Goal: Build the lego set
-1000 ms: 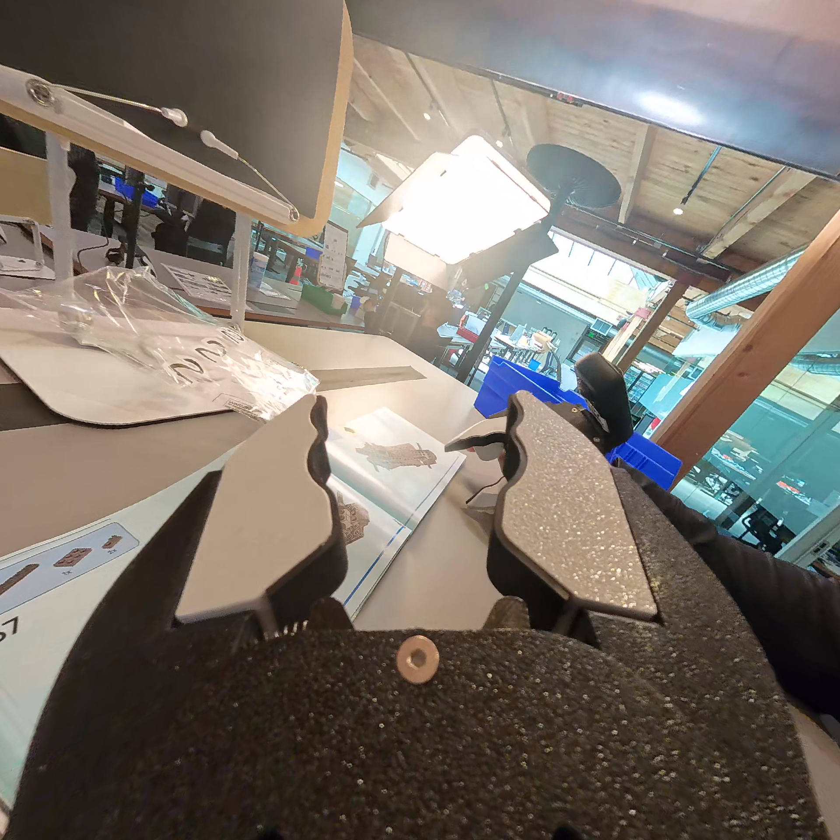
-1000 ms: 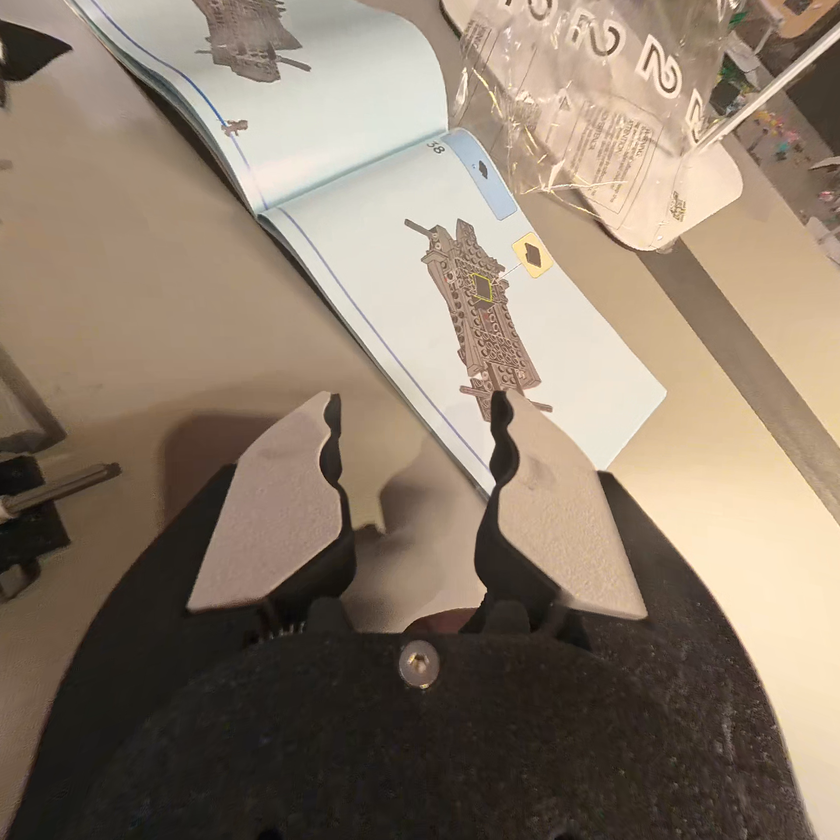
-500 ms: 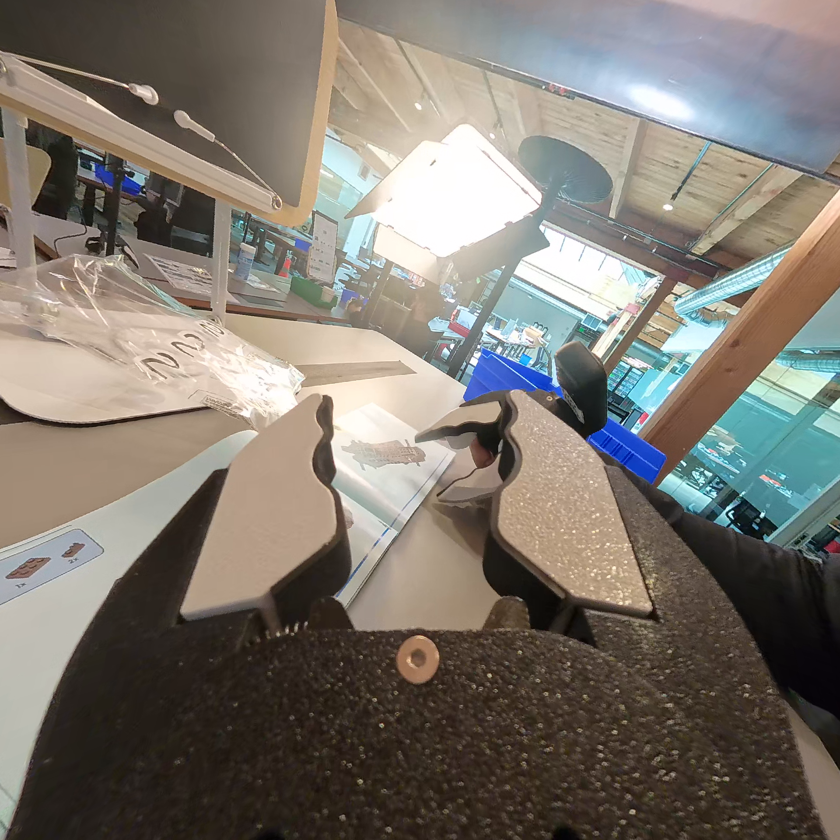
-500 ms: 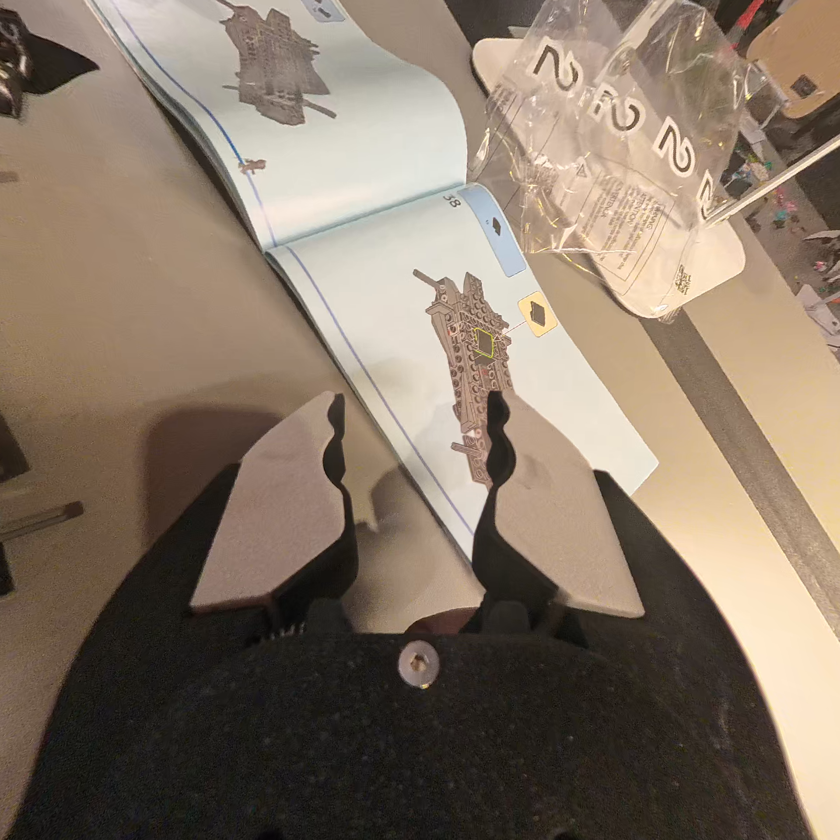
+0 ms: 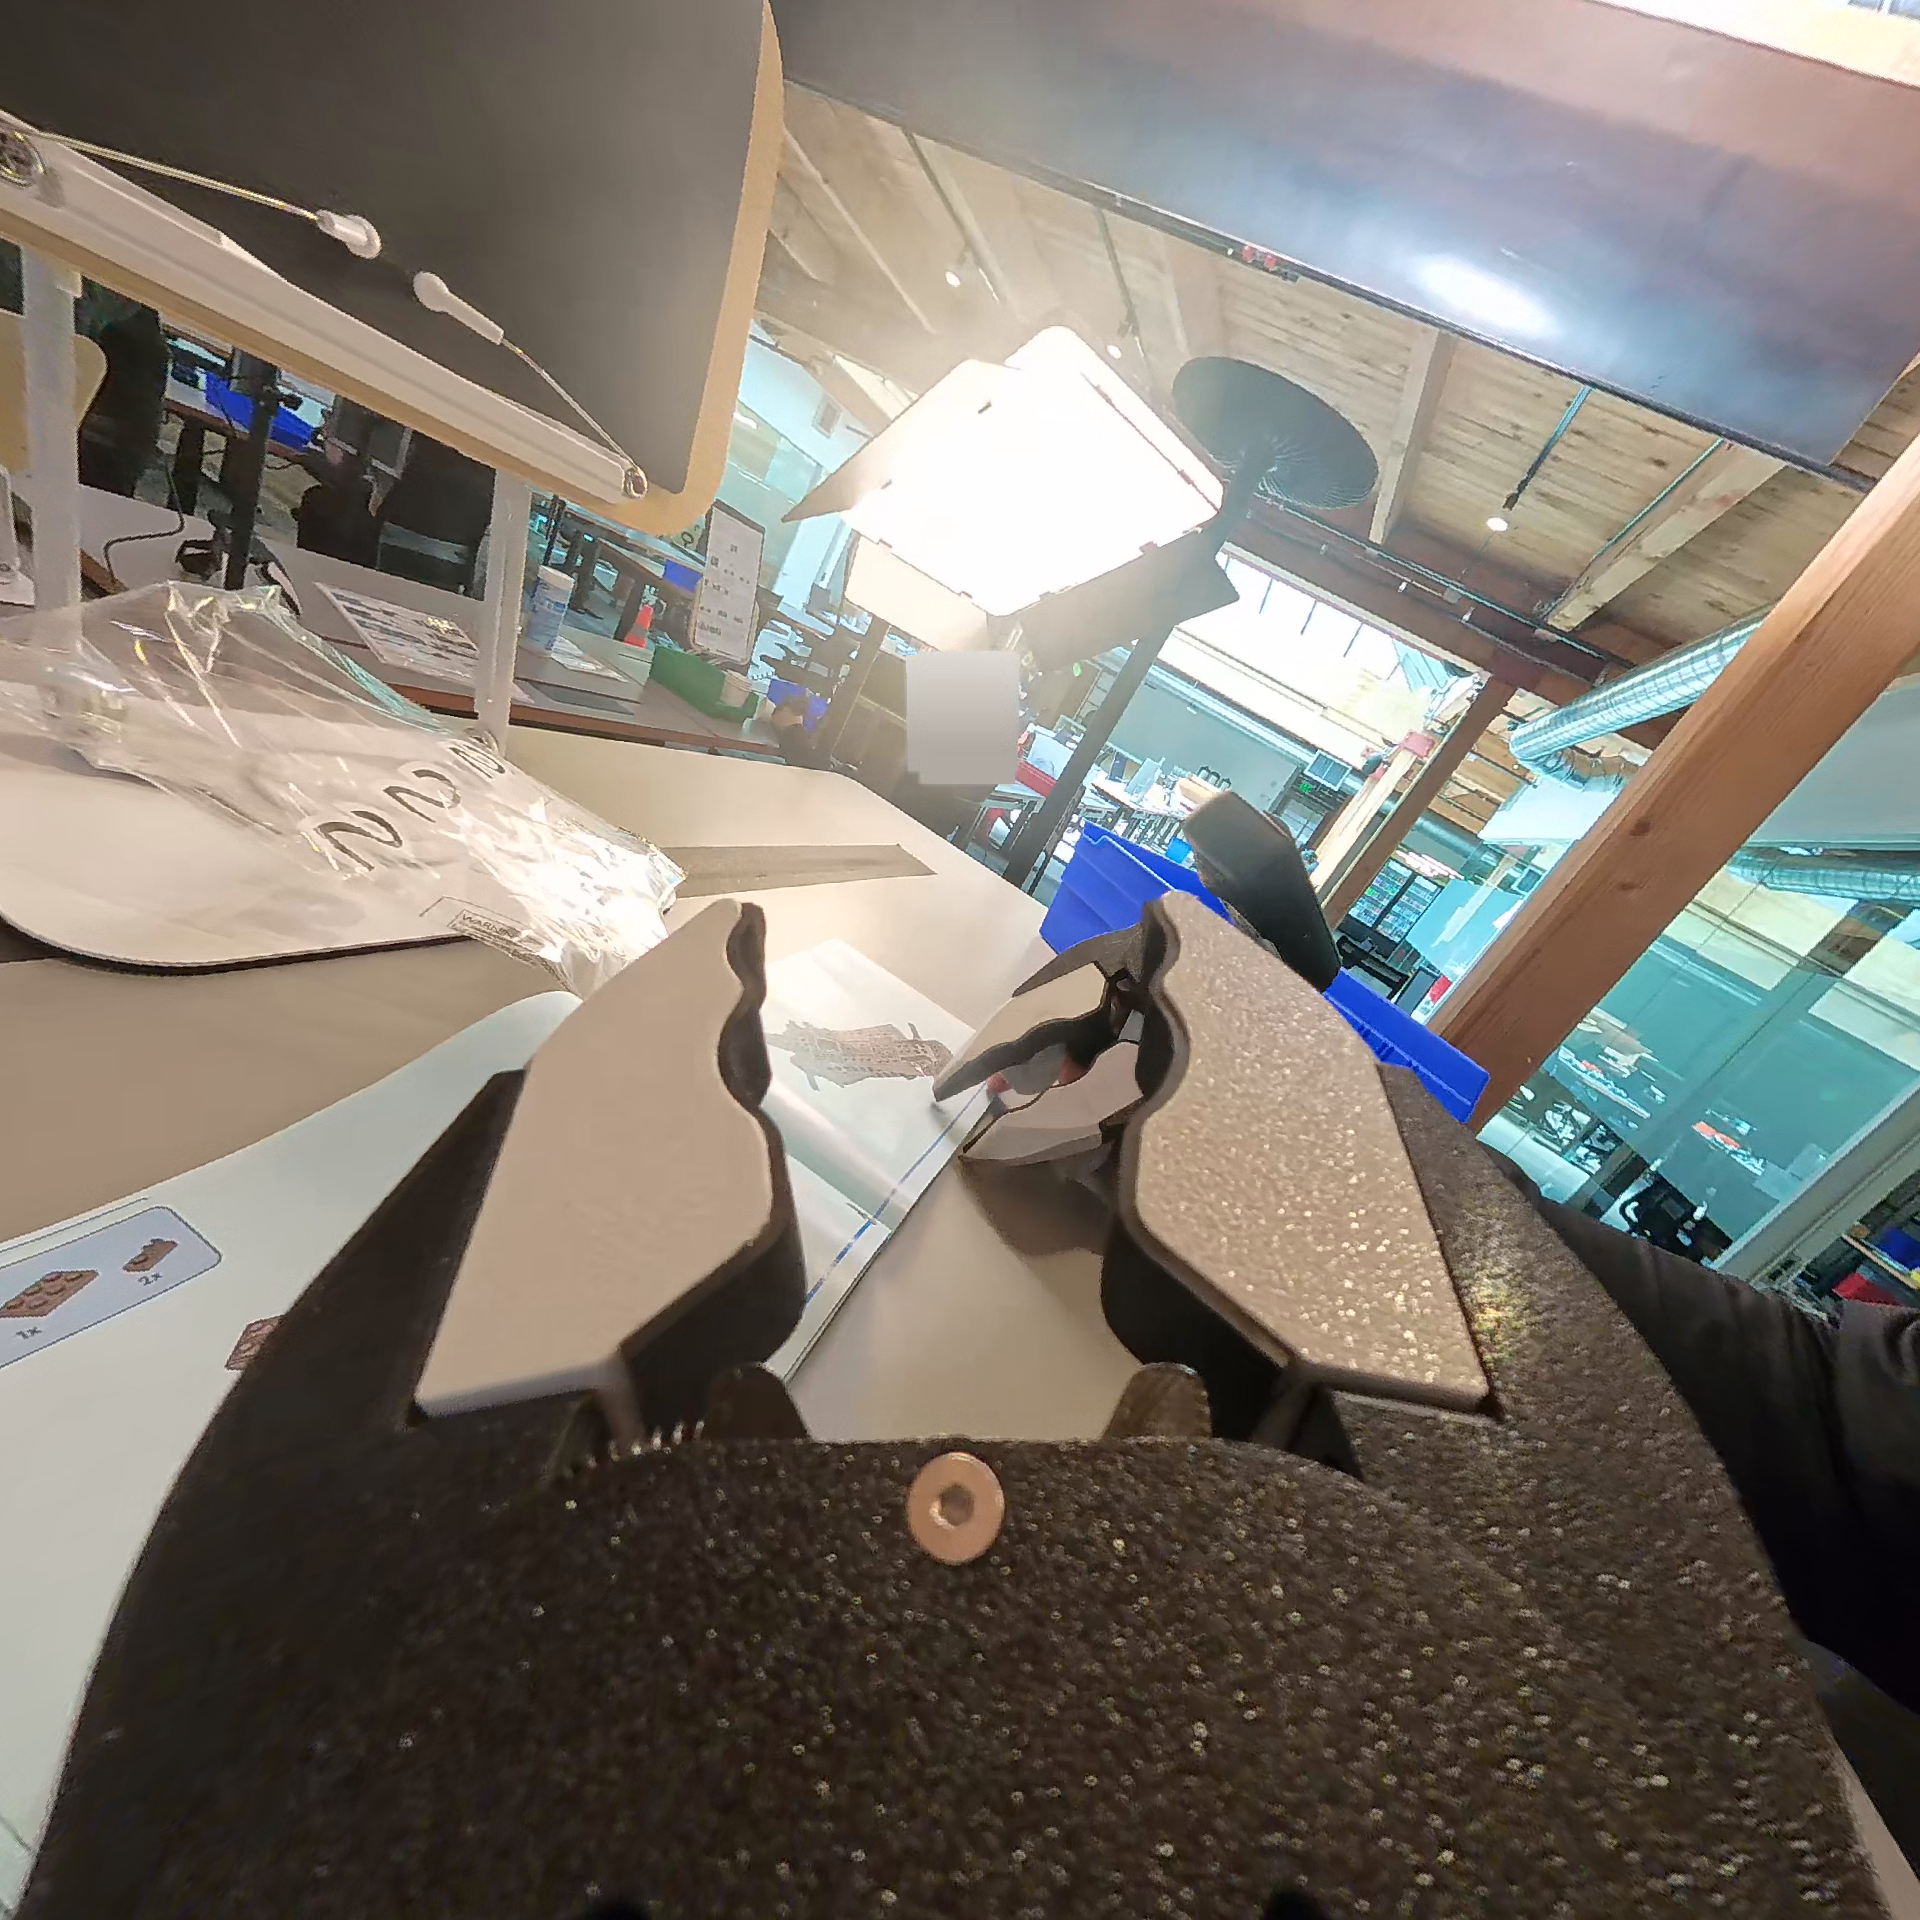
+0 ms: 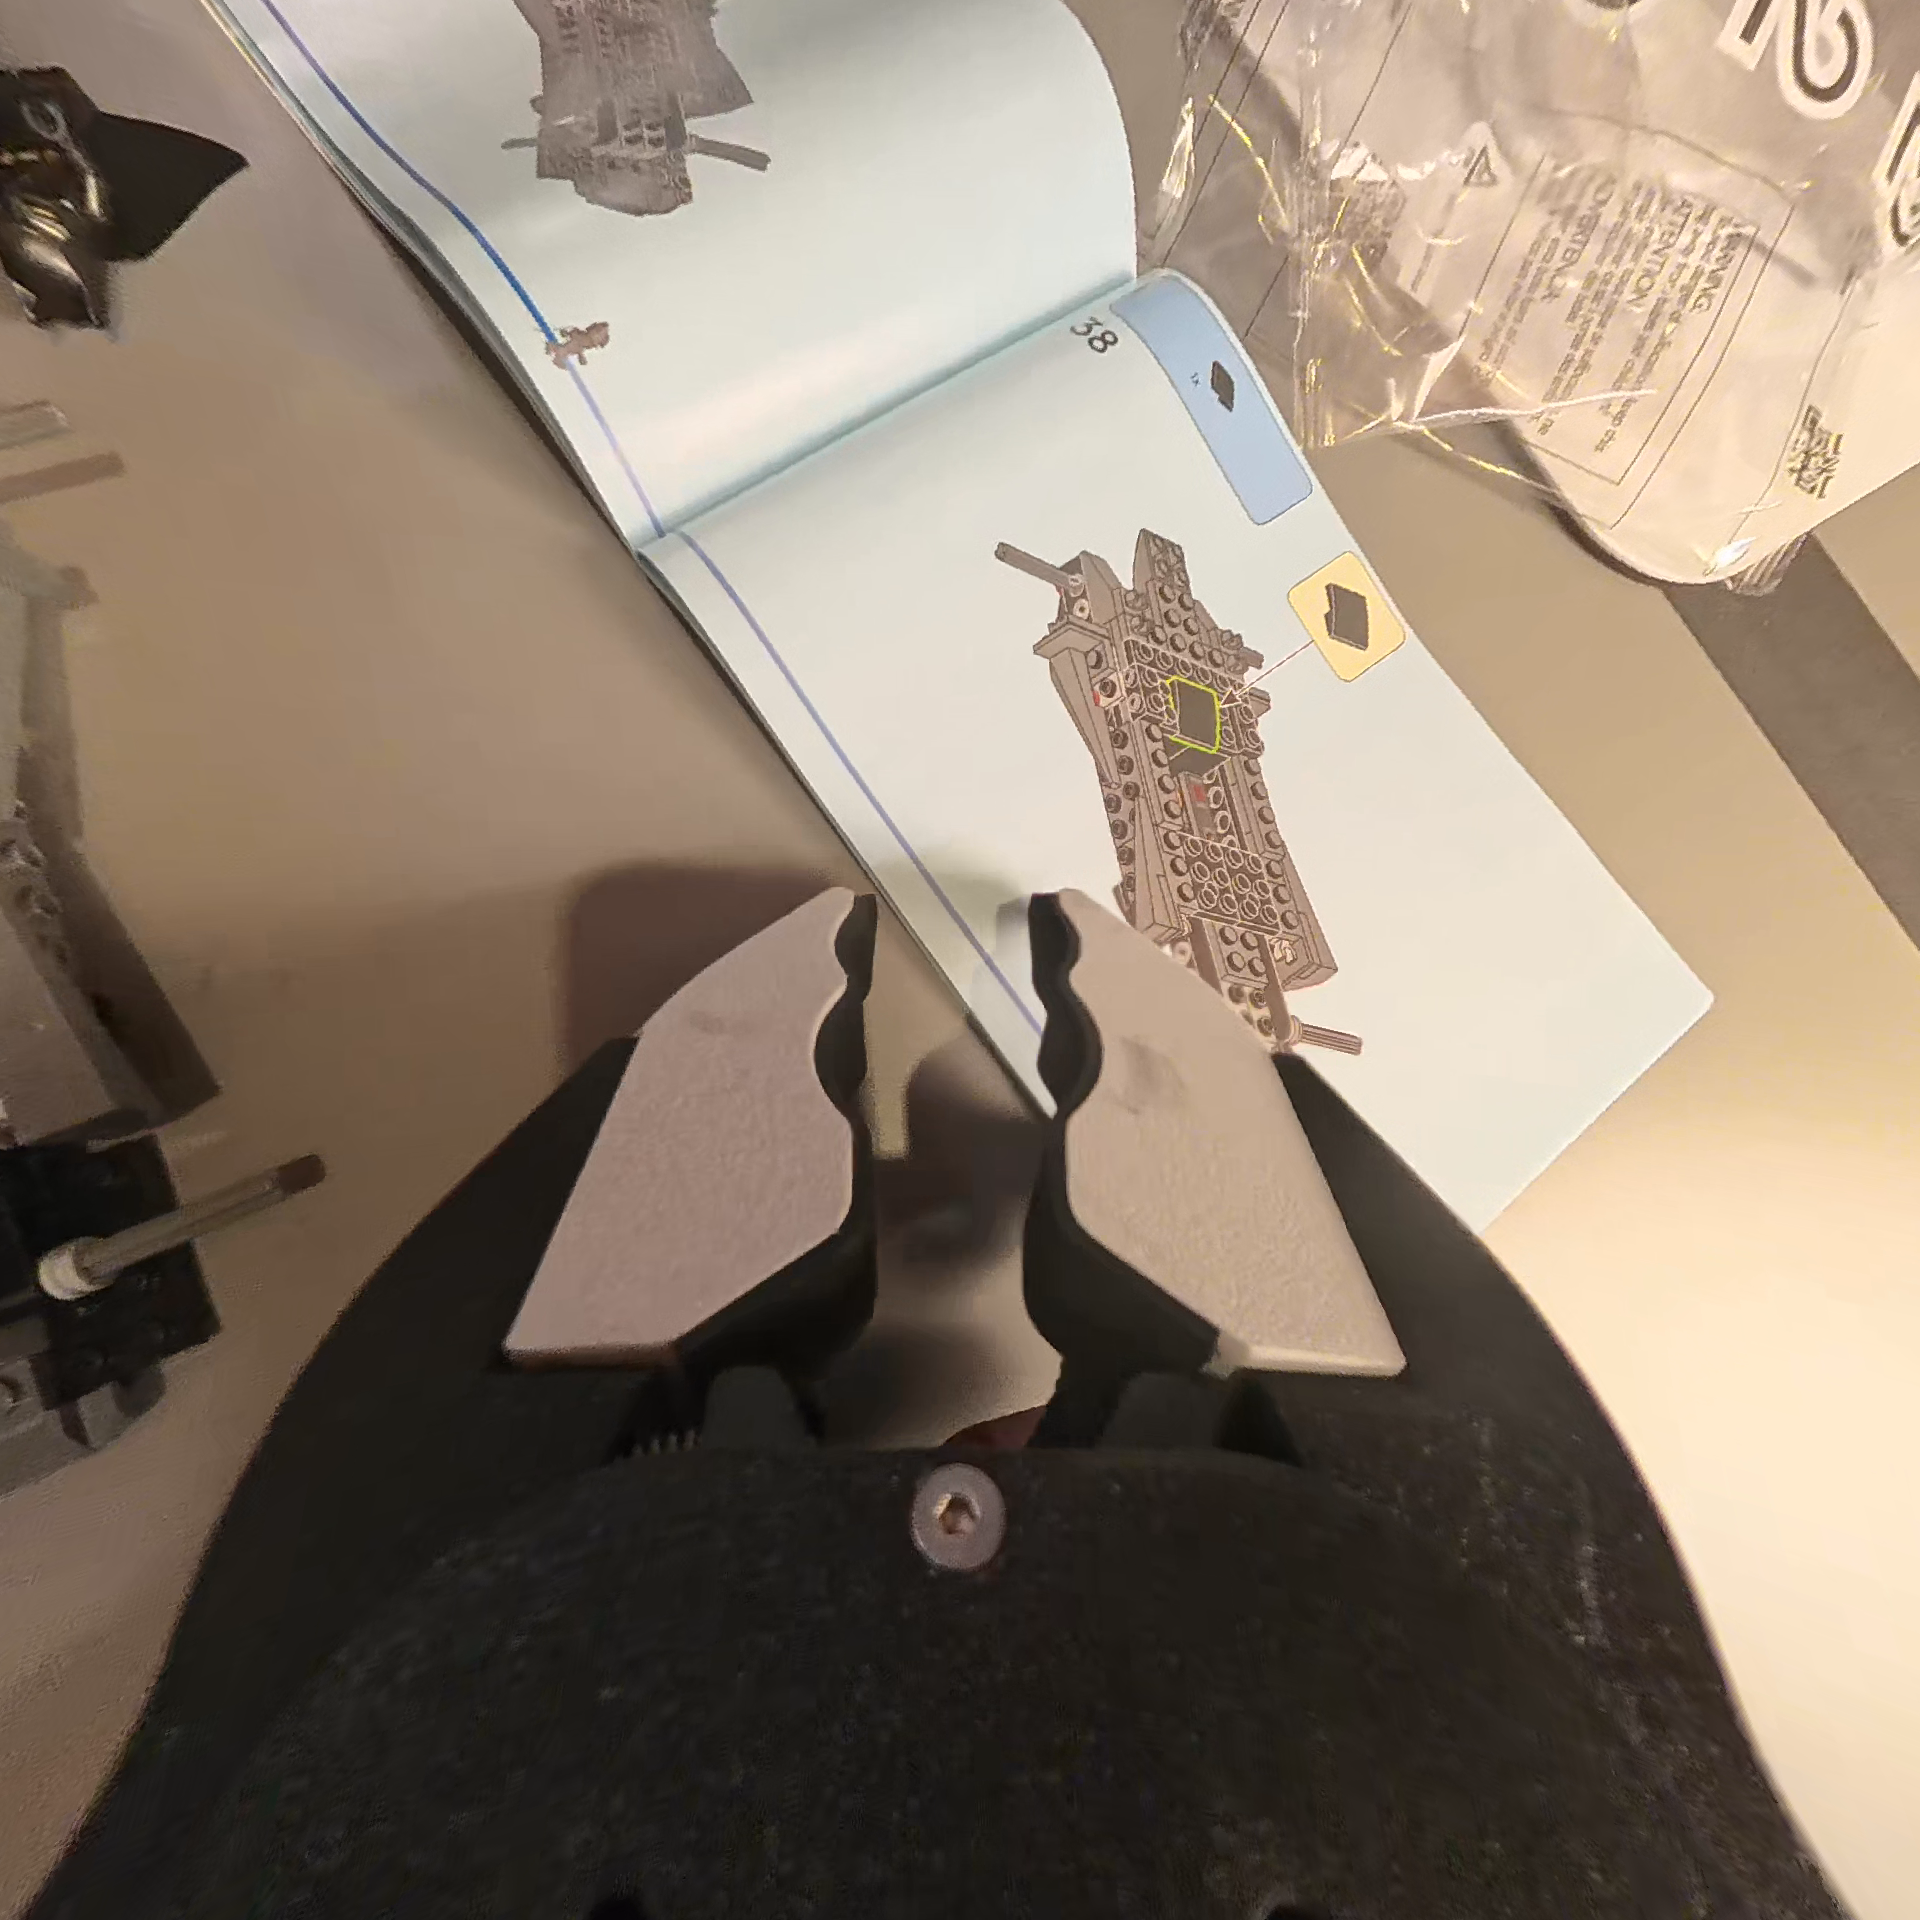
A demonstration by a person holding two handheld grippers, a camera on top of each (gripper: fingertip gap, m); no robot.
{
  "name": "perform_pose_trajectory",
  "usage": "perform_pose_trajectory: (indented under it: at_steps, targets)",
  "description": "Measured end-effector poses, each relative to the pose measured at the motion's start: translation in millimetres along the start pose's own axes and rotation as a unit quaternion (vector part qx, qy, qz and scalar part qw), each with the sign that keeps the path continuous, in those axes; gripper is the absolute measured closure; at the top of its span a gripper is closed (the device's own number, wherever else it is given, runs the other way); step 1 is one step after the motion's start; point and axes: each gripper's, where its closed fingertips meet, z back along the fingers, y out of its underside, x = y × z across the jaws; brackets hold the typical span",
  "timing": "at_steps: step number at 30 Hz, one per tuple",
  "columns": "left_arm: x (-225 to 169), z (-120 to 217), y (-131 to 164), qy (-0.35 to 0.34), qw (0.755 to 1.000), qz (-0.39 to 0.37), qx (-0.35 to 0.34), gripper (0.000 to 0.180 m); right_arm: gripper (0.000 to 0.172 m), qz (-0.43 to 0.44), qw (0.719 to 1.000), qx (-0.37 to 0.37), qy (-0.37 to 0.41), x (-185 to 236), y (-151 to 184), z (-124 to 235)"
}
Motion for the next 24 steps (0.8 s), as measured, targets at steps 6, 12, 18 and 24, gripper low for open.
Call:
perform_pose_trajectory:
  at_steps: [6,12,18,24]
  targets:
    - [-1,2,-3,0.003,1.0,0.003,-0.006,0.111,0.161,0.028,0.999,0.013,0.009,8,-3,-2]
    - [-2,2,-3,0.0,1.0,-0.003,-0.003,0.111,0.167,0.055,0.998,0.012,0.021,13,-7,-5]
    - [-2,1,-2,-0.001,1.0,-0.003,0.002,0.111,0.167,0.066,0.998,0.003,0.014,20,-12,-7]
    - [1,-8,17,-0.036,0.996,-0.045,0.063,0.112,0.167,0.061,0.998,-0.015,0.007,25,-20,-5]
